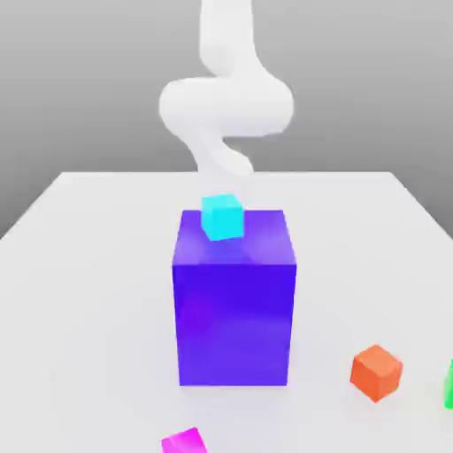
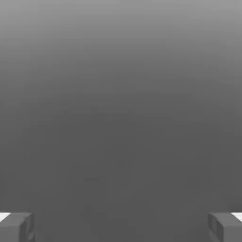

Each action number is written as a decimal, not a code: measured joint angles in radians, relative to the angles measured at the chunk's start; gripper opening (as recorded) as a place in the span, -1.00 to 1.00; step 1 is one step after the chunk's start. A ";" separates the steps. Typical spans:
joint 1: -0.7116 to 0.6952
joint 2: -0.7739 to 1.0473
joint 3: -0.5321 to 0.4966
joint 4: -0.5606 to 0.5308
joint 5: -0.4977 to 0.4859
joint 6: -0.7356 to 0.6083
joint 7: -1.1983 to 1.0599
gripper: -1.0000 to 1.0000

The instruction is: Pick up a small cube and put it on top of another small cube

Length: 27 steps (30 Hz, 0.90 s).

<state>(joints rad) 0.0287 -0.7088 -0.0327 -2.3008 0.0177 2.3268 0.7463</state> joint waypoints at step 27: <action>0.084 0.972 -0.149 -0.011 0.154 0.298 -0.554 0.00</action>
<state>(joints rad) 0.1125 0.2633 -0.1818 -2.3122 0.1718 2.6244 0.1923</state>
